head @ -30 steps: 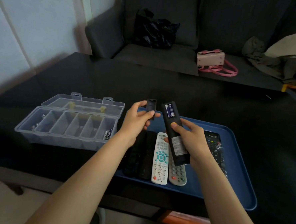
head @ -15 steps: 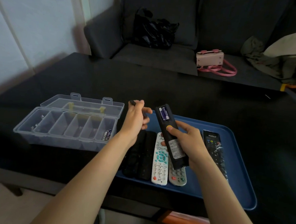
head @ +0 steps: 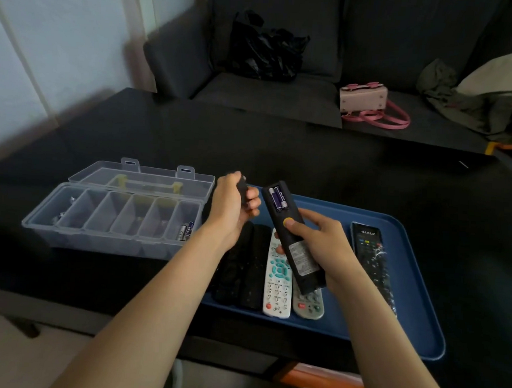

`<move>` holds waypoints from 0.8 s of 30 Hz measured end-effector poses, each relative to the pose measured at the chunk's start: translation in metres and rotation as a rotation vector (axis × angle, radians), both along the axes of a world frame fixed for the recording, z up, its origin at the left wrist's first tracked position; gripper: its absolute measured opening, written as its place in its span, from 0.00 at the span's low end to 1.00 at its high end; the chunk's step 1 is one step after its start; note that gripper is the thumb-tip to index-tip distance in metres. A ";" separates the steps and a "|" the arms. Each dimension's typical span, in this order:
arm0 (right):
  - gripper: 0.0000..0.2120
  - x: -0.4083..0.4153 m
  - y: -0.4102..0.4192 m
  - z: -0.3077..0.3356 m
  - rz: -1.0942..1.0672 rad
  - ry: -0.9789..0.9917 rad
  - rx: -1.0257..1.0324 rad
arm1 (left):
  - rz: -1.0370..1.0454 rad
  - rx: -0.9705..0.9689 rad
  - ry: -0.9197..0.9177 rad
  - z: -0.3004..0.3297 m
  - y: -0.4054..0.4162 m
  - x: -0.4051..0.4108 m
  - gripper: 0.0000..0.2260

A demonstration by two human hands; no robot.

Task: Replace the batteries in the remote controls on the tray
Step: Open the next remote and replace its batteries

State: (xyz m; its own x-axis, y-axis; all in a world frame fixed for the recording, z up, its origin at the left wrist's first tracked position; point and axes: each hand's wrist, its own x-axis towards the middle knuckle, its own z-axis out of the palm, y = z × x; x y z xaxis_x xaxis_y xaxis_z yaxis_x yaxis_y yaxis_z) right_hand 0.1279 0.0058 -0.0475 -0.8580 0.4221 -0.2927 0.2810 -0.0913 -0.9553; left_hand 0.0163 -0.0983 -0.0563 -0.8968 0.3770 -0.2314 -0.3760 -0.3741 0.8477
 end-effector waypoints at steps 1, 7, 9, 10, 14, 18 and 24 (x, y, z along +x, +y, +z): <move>0.17 0.000 0.000 0.000 0.005 0.000 0.004 | -0.008 -0.035 0.056 0.000 0.000 0.001 0.08; 0.18 0.001 0.002 -0.002 0.033 -0.028 0.044 | 0.085 -0.173 0.244 -0.007 -0.004 -0.005 0.10; 0.18 0.002 0.001 -0.001 0.041 -0.028 0.011 | 0.132 -0.188 0.238 -0.009 -0.004 -0.006 0.10; 0.18 0.002 0.000 0.000 0.047 -0.030 0.009 | 0.150 -0.202 0.254 -0.010 -0.004 -0.007 0.09; 0.15 0.003 -0.002 0.001 0.061 -0.026 0.033 | 0.178 -0.218 0.309 -0.010 0.000 -0.006 0.06; 0.11 0.004 -0.001 0.001 0.050 -0.020 0.066 | 0.157 -0.262 0.303 -0.011 -0.001 -0.008 0.07; 0.07 0.005 -0.002 0.005 0.016 0.034 0.021 | 0.114 -0.296 0.394 -0.013 0.001 -0.006 0.08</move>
